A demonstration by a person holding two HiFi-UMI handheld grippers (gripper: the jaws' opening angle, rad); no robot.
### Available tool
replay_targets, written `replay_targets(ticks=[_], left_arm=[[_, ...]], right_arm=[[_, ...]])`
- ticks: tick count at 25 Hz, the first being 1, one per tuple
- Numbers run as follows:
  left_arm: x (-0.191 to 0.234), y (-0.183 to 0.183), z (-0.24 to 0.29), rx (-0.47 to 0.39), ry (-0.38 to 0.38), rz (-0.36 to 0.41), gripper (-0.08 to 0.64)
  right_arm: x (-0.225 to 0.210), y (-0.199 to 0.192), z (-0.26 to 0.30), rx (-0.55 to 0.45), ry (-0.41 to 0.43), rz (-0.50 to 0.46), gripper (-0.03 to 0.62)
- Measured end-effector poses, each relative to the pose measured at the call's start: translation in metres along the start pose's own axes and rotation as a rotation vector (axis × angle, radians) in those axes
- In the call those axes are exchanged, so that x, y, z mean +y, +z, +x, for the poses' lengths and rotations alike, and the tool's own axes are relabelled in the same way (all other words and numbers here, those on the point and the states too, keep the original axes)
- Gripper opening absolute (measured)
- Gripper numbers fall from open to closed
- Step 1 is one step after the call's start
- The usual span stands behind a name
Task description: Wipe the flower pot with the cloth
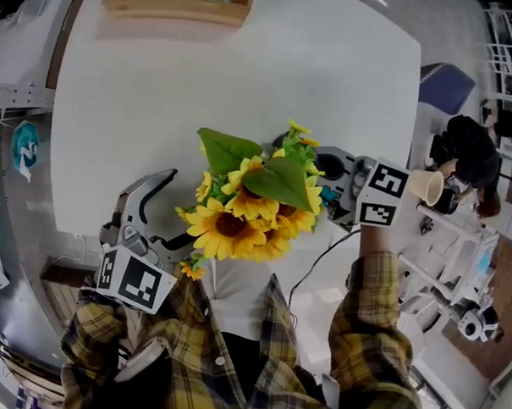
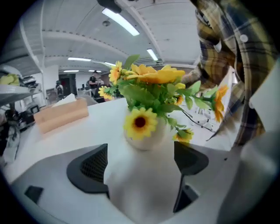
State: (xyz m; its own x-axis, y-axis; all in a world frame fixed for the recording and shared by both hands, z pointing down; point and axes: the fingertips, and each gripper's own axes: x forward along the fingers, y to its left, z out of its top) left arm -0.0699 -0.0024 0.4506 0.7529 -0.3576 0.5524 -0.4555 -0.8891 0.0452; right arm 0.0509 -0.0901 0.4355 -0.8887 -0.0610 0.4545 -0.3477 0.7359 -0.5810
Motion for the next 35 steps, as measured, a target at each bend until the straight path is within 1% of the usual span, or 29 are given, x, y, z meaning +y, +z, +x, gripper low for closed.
replay_targets(ticks=[3, 4, 6, 8, 11, 15, 18, 22, 28, 35], left_arm=[[-0.016, -0.001, 0.0, -0.02, 0.062, -0.147, 0.471], [-0.019, 0.002, 0.0, -0.04, 0.086, -0.181, 0.472], [-0.02, 0.01, 0.002, -0.087, 0.135, -0.219, 0.472], [-0.022, 0.017, 0.004, -0.114, 0.154, -0.227, 0.472], [-0.022, 0.021, 0.007, -0.123, 0.159, -0.205, 0.472], [-0.017, 0.017, 0.01, -0.109, 0.163, -0.141, 0.472], [-0.008, 0.016, 0.002, -0.125, 0.171, -0.143, 0.472], [0.002, 0.013, 0.0, -0.112, 0.11, -0.095, 0.471], [0.002, 0.018, 0.006, -0.055, -0.011, -0.016, 0.471], [0.004, 0.019, 0.01, -0.012, -0.172, 0.096, 0.469]], right_arm=[[0.006, -0.007, -0.003, -0.069, -0.084, 0.044, 0.029], [0.009, -0.01, -0.004, -0.084, -0.115, 0.054, 0.029], [0.017, -0.017, -0.006, -0.104, -0.168, 0.066, 0.029], [0.027, -0.024, -0.007, -0.12, -0.204, 0.085, 0.029], [0.045, -0.035, -0.002, -0.146, -0.229, 0.105, 0.029], [0.068, -0.045, 0.017, -0.156, -0.207, 0.09, 0.029], [0.078, -0.046, 0.027, -0.167, -0.18, 0.084, 0.029], [0.077, -0.043, 0.036, -0.149, -0.149, 0.078, 0.029], [0.067, -0.037, 0.026, -0.101, -0.141, 0.067, 0.029], [0.05, -0.022, 0.029, -0.028, -0.069, 0.02, 0.029]])
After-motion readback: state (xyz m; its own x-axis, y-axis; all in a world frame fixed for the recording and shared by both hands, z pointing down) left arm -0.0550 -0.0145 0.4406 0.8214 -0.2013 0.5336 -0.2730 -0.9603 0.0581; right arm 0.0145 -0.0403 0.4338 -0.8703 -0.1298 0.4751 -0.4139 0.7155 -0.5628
